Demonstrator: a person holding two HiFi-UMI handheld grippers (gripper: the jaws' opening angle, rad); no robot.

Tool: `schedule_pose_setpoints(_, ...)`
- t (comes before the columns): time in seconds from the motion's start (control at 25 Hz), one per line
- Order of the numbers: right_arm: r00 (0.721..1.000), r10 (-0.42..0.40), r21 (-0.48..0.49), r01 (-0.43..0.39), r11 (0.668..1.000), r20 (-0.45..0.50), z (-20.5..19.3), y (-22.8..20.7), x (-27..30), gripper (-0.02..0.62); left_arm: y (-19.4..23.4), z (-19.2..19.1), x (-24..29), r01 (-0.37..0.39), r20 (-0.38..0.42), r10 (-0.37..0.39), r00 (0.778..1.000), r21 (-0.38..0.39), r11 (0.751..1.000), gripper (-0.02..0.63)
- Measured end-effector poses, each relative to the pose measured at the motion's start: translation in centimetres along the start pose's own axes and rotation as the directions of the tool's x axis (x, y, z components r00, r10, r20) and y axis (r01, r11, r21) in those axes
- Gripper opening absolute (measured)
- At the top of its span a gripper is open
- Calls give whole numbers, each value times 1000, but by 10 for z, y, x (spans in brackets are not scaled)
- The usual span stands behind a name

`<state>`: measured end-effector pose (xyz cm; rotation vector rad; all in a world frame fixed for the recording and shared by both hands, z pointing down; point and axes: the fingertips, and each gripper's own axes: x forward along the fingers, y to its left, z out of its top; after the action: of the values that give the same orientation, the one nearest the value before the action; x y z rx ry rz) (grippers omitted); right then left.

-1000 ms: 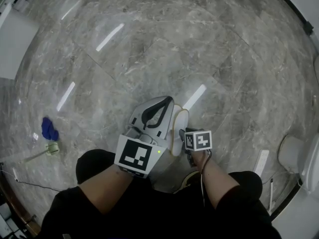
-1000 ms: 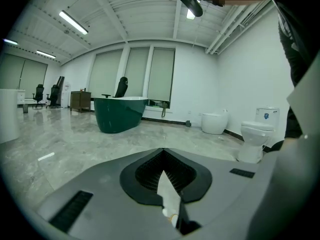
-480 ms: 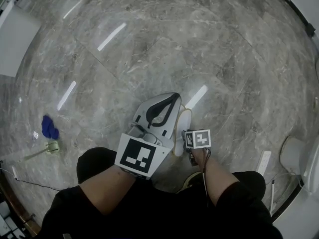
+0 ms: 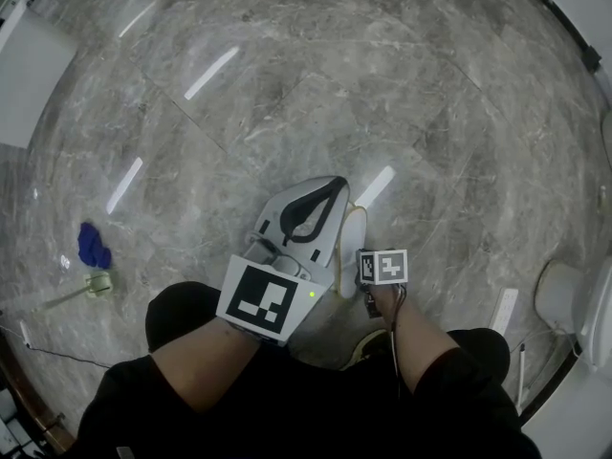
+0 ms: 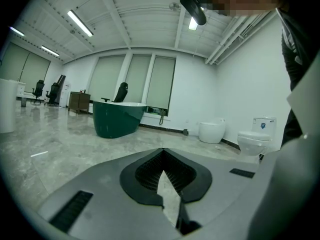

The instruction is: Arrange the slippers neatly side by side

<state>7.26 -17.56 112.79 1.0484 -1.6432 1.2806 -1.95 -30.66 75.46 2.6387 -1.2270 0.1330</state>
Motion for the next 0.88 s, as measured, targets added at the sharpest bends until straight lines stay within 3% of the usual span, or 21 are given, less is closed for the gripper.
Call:
schedule_pose_setpoints(0.16, 1000, -12, 17, 12, 1000, 16, 7, -8, -11, 14, -2, -1, 3, 14, -1, -14, 1000, 1, 1000, 2)
schedule_pose_setpoints(0.48, 992, -127, 62, 127, 990, -12, 1, -55, -20, 14, -7, 0, 11, 36, 7, -36, 999, 5, 999, 2)
schedule_pose_setpoints(0.88, 990, -141, 74, 141, 987, -6, -4, -63, -7, 13, -13, -4, 14, 48, 1, -48, 999, -5, 999, 2)
